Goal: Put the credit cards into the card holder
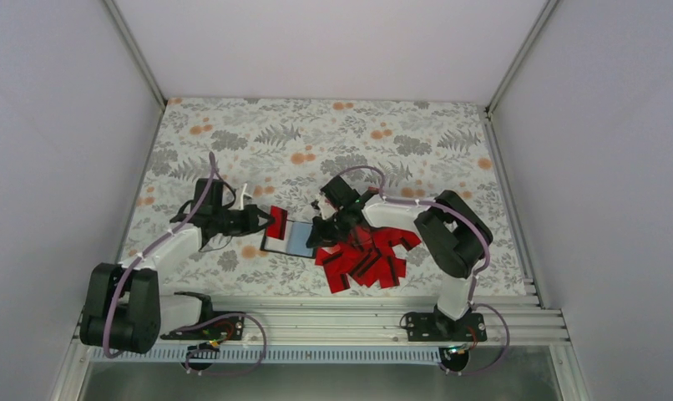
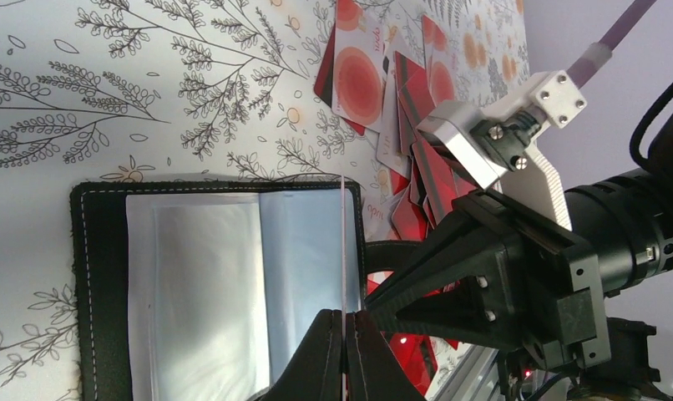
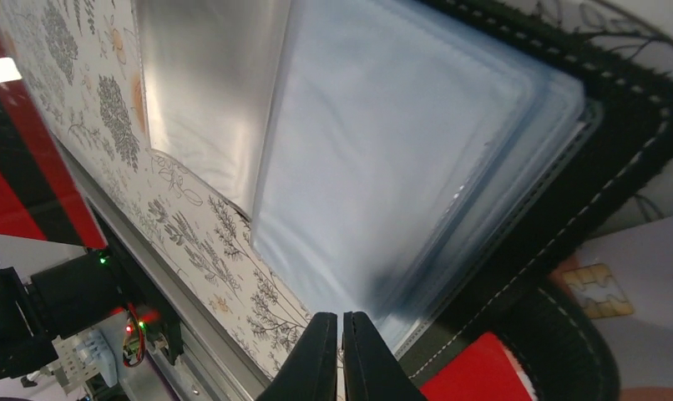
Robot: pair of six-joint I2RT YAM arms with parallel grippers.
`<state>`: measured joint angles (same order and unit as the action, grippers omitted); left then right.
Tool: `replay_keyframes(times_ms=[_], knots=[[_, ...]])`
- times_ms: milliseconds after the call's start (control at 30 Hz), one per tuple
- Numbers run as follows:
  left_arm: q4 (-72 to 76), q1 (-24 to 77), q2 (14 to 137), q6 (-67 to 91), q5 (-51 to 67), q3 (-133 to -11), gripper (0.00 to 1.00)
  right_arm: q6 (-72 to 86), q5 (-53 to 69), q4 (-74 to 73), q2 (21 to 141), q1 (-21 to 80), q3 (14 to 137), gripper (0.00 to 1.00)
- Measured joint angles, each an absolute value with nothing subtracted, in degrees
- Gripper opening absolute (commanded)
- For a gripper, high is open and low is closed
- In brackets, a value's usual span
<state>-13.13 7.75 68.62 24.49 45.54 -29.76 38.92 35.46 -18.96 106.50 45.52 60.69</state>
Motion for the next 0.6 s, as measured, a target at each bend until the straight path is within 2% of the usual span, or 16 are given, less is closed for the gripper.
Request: replay_keyframes(times_ms=[600], knots=[[-0.67,10.48,75.59,26.2,45.63,-27.31,0.02,38.63,34.72,-17.78,106.5,43.68,56.93,0.04]])
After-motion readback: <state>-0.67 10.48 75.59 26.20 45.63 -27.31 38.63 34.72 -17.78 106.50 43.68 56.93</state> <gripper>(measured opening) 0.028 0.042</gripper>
